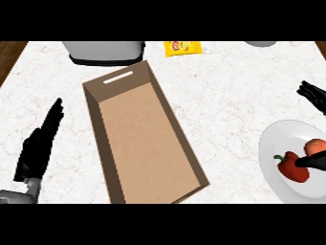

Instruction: Pick the bell pepper from the plate and place it in the cardboard box

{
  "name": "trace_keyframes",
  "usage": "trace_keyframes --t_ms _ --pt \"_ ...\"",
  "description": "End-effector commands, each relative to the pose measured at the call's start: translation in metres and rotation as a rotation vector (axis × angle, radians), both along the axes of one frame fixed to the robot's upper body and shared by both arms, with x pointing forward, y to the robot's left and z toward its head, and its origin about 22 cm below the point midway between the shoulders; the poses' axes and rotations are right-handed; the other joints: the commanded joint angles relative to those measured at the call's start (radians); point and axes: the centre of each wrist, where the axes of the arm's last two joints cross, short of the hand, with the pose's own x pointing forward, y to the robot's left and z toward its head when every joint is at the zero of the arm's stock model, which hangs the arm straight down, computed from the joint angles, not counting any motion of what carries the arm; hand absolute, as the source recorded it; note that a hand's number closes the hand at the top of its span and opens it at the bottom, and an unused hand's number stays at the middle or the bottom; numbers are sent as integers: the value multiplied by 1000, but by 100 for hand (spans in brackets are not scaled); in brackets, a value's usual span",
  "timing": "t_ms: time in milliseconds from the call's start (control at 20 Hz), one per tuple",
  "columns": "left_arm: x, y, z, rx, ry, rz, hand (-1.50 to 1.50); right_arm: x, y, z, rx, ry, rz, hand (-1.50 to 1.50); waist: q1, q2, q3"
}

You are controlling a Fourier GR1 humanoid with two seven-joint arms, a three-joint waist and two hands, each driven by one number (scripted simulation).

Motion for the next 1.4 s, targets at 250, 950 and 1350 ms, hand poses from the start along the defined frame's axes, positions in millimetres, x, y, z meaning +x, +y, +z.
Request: trace_keyframes --t_ms 250,950,1350 --pt "-3 5 1 15 11 -15 0 -8 -58 68 -646 63 177 -150 1 -1 -1" --pt "-9 -2 -8 15 10 27 0 -27 1 46 -1026 219 297 -150 -20 -5 -2" --pt "-6 3 2 13 12 6 0 -35 19 5 -1065 241 219 -150 -17 -4 -2"
